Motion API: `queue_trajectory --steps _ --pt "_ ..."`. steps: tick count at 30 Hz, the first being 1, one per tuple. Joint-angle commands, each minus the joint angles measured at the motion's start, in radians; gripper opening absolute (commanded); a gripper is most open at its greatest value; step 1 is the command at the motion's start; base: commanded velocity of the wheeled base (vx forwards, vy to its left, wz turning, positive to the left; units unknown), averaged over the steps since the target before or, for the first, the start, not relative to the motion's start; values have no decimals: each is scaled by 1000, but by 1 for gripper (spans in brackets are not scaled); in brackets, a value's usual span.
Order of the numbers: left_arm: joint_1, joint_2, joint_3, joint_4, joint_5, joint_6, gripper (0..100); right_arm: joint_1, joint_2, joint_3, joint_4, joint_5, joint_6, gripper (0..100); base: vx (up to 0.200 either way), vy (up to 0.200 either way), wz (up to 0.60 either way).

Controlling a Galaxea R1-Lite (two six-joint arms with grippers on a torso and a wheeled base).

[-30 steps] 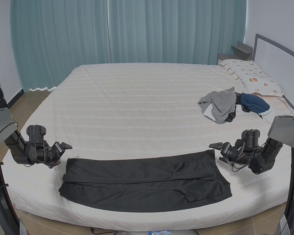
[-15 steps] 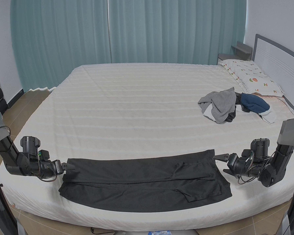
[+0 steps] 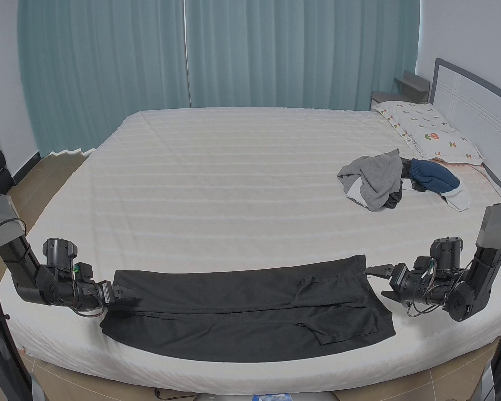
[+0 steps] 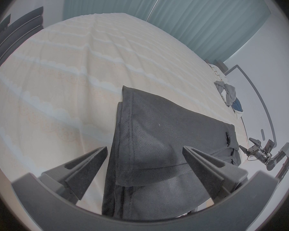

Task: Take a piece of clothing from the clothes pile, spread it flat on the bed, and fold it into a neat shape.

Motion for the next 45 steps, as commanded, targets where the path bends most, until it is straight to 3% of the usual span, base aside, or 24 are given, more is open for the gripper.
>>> queue_trajectory --steps 1,2,3,35,45 --pt "-8 19 8 -14 0 0 100 0 0 1 -13 1 2 100 0 0 0" --pt "-8 19 8 -14 0 0 100 0 0 1 -13 1 2 100 0 0 0" --pt "-10 28 16 -34 1 0 0 -1 5 7 -32 1 3 100 0 0 0" --pt "-22 -1 21 -46 0 -14 0 -9 7 18 -58 14 6 100 0 0 0" --pt "-24 -1 15 -48 0 -26 0 -7 5 16 -58 14 6 100 -120 0 0"
